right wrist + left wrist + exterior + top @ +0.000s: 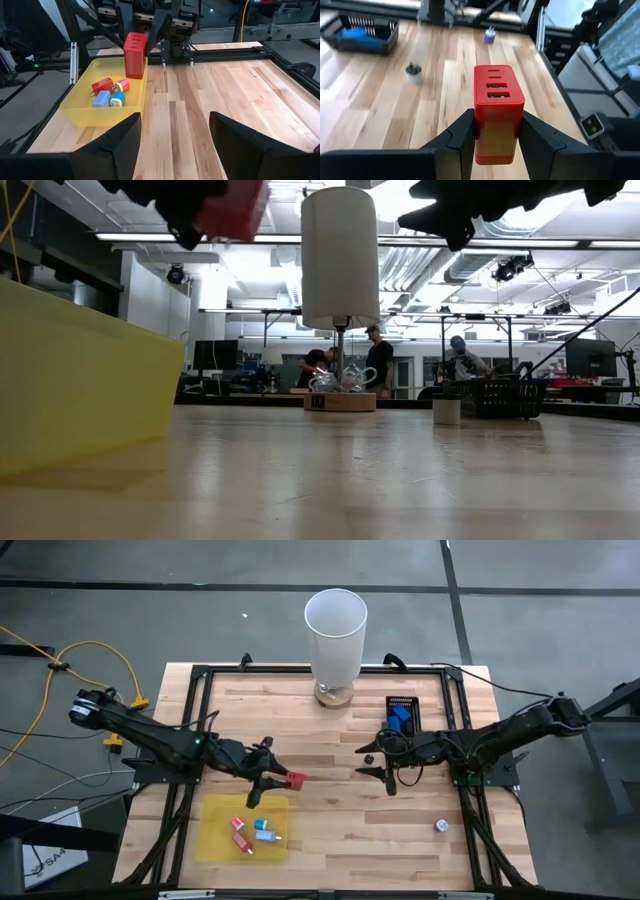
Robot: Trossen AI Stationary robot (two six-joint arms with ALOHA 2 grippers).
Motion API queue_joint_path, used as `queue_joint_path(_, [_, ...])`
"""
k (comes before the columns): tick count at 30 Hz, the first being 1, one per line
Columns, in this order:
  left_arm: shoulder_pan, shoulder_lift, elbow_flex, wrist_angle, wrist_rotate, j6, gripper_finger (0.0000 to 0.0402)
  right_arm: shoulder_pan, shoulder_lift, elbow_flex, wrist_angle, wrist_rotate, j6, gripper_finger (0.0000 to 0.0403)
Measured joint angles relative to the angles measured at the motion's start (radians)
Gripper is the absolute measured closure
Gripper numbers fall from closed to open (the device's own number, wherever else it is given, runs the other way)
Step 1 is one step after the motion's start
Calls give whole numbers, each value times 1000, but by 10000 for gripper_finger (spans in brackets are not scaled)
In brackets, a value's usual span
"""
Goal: Pick & Place Office items
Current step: Put the red charger adapter into the yellow bin
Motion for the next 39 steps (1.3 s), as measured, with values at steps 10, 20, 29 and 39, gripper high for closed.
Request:
queue_joint_path(10, [-15, -25, -1, -160, 17, -55, 284, 0, 0, 0, 0, 0, 0, 181])
queue_joint_path(20, [-70, -44, -1, -271, 53, -115, 284, 0, 0, 0, 0, 0, 0, 181])
queue_joint_path(29, [-79, -87, -1, -414, 53, -183, 284, 0, 0, 0, 0, 0, 0, 181])
queue_joint_path(39, [-79, -104, -1, -570, 129, -251, 284, 0, 0, 0, 0, 0, 0, 181])
